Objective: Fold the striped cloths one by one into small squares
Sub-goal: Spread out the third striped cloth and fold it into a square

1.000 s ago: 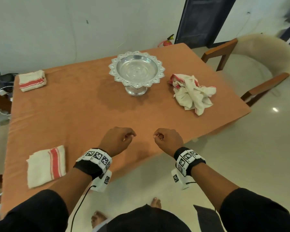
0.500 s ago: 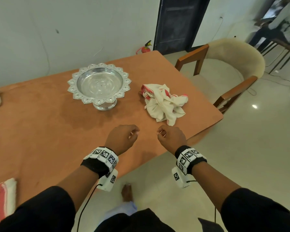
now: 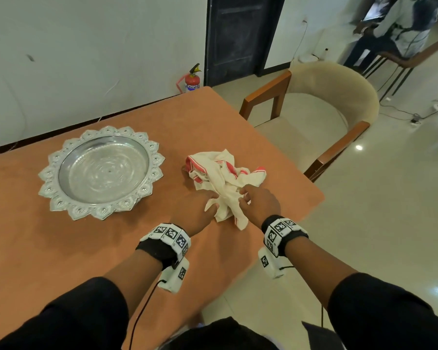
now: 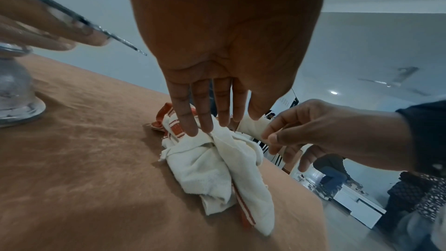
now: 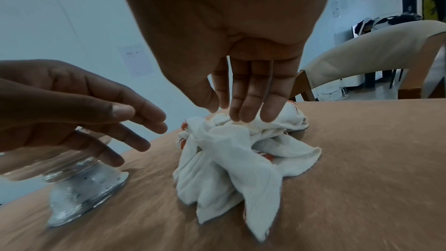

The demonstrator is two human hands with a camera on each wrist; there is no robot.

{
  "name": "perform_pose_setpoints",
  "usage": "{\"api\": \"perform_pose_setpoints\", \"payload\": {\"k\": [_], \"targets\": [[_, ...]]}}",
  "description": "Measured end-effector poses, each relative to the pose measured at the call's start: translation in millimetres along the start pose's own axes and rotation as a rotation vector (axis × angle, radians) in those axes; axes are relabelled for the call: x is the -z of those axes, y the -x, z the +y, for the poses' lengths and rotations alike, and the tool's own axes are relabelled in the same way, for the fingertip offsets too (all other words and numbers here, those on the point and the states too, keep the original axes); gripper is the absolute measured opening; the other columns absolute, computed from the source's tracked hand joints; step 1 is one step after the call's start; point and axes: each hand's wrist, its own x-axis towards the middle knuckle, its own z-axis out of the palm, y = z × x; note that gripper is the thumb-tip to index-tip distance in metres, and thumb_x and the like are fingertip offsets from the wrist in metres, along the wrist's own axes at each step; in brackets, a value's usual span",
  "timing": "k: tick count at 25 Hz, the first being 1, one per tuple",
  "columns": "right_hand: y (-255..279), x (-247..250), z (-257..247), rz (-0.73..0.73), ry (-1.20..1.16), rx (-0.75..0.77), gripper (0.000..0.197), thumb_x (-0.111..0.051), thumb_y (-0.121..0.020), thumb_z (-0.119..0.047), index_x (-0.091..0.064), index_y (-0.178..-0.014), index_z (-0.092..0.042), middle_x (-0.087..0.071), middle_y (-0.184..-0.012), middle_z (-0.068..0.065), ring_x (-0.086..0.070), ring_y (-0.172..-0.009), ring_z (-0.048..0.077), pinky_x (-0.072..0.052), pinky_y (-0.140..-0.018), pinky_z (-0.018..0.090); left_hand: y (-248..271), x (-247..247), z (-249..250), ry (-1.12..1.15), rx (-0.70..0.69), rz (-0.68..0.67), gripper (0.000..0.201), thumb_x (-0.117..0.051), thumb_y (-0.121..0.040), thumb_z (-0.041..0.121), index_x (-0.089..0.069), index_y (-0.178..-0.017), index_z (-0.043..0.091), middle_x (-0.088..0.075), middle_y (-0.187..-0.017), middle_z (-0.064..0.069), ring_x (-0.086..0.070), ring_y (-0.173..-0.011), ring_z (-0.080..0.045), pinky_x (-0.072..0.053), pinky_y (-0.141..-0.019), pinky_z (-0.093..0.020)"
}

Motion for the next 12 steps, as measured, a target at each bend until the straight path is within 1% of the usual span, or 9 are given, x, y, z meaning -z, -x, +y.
{"api": "perform_pose_setpoints", "payload": {"k": [2, 3, 5, 6, 8, 9, 10, 11, 12], "targets": [[-21, -2, 5, 0.003, 0.034, 0.003, 0.03, -0.059, -0.091, -0.036, -0.063, -0.121, -0.03, -0.069, -0.103, -0.006, -0.065, -0.097, 0.022, -0.051, -0.078, 0.034, -9, 1, 2, -0.025, -0.007, -0.004, 0.035, -0.06, -0.101, 0.035, -0.065, -0.134, 0.024, -0.068, -0.132, 0.007, -0.065, -0.108, -0.014, -0.033, -0.083, -0.016], [-32, -3, 8, -0.007, 0.045, -0.001, 0.034, -0.06, -0.091, -0.036, -0.061, -0.125, -0.03, -0.068, -0.109, -0.003, -0.064, -0.1, 0.022, -0.052, -0.082, 0.036, -13, 2, 3, -0.03, -0.003, -0.003, 0.035, -0.06, -0.101, 0.035, -0.065, -0.134, 0.024, -0.068, -0.132, 0.007, -0.066, -0.108, -0.014, -0.032, -0.082, -0.016], [-48, -8, 15, -0.062, 0.064, 0.003, 0.039, -0.062, -0.092, -0.038, -0.059, -0.13, -0.029, -0.063, -0.119, 0.001, -0.062, -0.107, 0.024, -0.053, -0.088, 0.039, -20, 0, 4, 0.001, 0.01, -0.006, 0.034, -0.06, -0.101, 0.033, -0.066, -0.133, 0.025, -0.068, -0.132, 0.007, -0.065, -0.113, -0.014, -0.035, -0.085, -0.017], [-54, -10, 19, -0.092, 0.088, 0.015, 0.039, -0.063, -0.092, -0.039, -0.06, -0.129, -0.029, -0.061, -0.121, 0.002, -0.062, -0.108, 0.025, -0.053, -0.088, 0.039, -24, -1, 3, 0.027, 0.023, -0.005, 0.034, -0.06, -0.1, 0.032, -0.065, -0.133, 0.025, -0.067, -0.133, 0.008, -0.063, -0.116, -0.014, -0.037, -0.087, -0.018], [-69, -11, 27, -0.113, 0.123, 0.064, 0.028, -0.064, -0.093, -0.038, -0.067, -0.119, -0.029, -0.061, -0.115, 0.003, -0.062, -0.104, 0.025, -0.053, -0.084, 0.038, -34, -2, 2, 0.051, 0.057, 0.022, 0.033, -0.061, -0.1, 0.03, -0.066, -0.132, 0.024, -0.067, -0.132, 0.008, -0.062, -0.119, -0.012, -0.035, -0.089, -0.015], [-71, -10, 29, -0.096, 0.119, 0.093, 0.022, -0.063, -0.093, -0.036, -0.07, -0.112, -0.028, -0.061, -0.109, 0.002, -0.061, -0.1, 0.024, -0.053, -0.08, 0.038, -34, 0, 3, 0.049, 0.063, 0.049, 0.033, -0.062, -0.099, 0.028, -0.067, -0.131, 0.022, -0.067, -0.131, 0.007, -0.062, -0.118, -0.012, -0.036, -0.091, -0.014], [-77, -7, 32, -0.071, 0.105, 0.137, 0.017, -0.063, -0.092, -0.034, -0.072, -0.105, -0.026, -0.062, -0.103, 0.001, -0.059, -0.096, 0.022, -0.051, -0.077, 0.037, -37, 1, 6, 0.044, 0.064, 0.088, 0.033, -0.064, -0.099, 0.027, -0.067, -0.131, 0.021, -0.068, -0.13, 0.006, -0.062, -0.116, -0.013, -0.039, -0.094, -0.016], [-82, -3, 32, -0.046, 0.077, 0.185, 0.013, -0.062, -0.092, -0.032, -0.071, -0.096, -0.024, -0.062, -0.095, -0.001, -0.056, -0.089, 0.019, -0.049, -0.073, 0.036, -39, 4, 9, 0.037, 0.057, 0.125, 0.034, -0.065, -0.099, 0.026, -0.067, -0.132, 0.02, -0.068, -0.131, 0.004, -0.063, -0.114, -0.015, -0.041, -0.097, -0.02], [-88, 3, 33, -0.037, 0.028, 0.241, 0.011, -0.061, -0.09, -0.03, -0.067, -0.087, -0.021, -0.061, -0.085, -0.002, -0.053, -0.081, 0.018, -0.045, -0.068, 0.035, -43, 7, 14, 0.021, 0.053, 0.157, 0.036, -0.065, -0.099, 0.025, -0.065, -0.134, 0.02, -0.067, -0.133, 0.003, -0.063, -0.114, -0.016, -0.04, -0.097, -0.019]]}}
